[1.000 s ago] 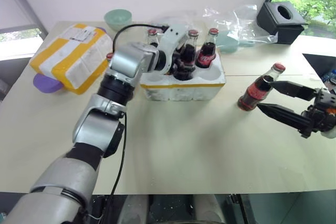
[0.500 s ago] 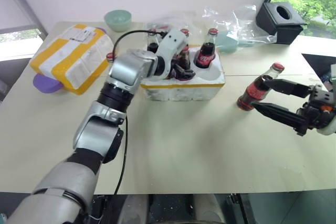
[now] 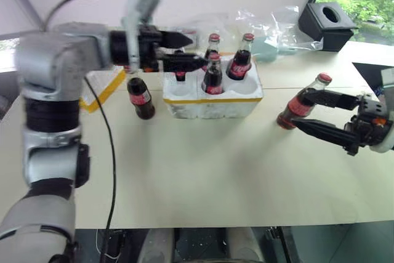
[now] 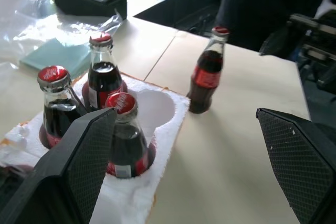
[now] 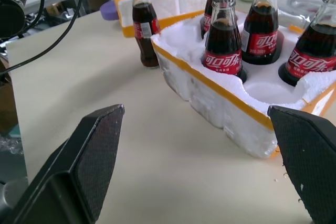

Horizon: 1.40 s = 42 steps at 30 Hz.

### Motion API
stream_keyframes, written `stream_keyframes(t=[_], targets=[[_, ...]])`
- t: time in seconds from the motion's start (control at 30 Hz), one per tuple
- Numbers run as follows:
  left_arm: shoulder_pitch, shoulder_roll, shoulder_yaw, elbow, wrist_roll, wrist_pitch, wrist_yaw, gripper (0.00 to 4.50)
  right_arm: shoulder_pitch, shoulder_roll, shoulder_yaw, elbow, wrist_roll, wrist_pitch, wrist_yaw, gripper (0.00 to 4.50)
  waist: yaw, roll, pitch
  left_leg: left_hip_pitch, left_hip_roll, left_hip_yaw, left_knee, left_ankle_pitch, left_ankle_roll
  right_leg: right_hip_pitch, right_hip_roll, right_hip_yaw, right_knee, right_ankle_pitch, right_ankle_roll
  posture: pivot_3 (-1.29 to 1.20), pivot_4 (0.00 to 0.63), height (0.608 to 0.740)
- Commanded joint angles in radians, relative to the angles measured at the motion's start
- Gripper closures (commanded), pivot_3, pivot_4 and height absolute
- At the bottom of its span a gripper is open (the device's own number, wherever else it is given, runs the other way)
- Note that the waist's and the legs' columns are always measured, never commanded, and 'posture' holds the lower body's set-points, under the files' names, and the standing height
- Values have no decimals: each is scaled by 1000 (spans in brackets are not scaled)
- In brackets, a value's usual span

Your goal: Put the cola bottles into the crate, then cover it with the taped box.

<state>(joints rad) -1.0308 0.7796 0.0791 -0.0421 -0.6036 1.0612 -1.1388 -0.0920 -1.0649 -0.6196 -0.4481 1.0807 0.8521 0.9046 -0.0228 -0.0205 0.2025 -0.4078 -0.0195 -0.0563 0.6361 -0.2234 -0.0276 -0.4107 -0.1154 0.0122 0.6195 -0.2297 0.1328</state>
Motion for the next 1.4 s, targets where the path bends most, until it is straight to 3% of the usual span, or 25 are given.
stream_keyframes(t=[0.03, 0.2, 0.4, 0.63, 0.9, 1.4], targets=[[109, 158, 116, -9, -20, -72, -98, 45, -17, -32, -22, -7, 20, 14, 21, 0, 2, 0, 0, 0, 0, 0, -1, 0, 0, 0, 0, 0, 0, 0, 0, 0, 150, 739], [297, 248, 222, 20, 4, -148, -66, 45, -38, -31, -3, -24, 39, 28, 21, 0, 17, -1, 0, -1, 0, -1, 1, 0, 0, 1, -1, -1, -1, -2, -4, 0, 150, 739], [456, 218, 206, 99, 103, -388, -27, 45, -74, -21, 57, -50, 49, 27, 14, 0, 16, -1, 0, -1, 0, 0, 3, 0, 0, 3, -2, 0, -4, -1, -6, 0, 150, 739], [439, 67, 113, 138, 185, -482, 123, 45, -101, -3, 90, -55, 58, 26, -10, 0, 29, -2, 0, -2, -1, 0, 3, 0, 0, 3, -2, 0, -4, 0, -6, 0, 150, 739], [484, 5, 74, 141, 199, -496, 163, 45, -93, 15, 85, -72, 80, 29, -41, 0, 29, -2, 0, -2, 0, 0, 3, 0, 0, 1, -1, -1, -4, 1, -3, 0, 150, 739], [338, -139, -22, 331, 286, -548, 258, 45, -98, 36, 97, -69, 89, 18, -55, 0, 32, -2, 0, -2, -1, 0, 4, 0, 0, 2, -1, -1, -4, 2, -3, 0, 150, 739]])
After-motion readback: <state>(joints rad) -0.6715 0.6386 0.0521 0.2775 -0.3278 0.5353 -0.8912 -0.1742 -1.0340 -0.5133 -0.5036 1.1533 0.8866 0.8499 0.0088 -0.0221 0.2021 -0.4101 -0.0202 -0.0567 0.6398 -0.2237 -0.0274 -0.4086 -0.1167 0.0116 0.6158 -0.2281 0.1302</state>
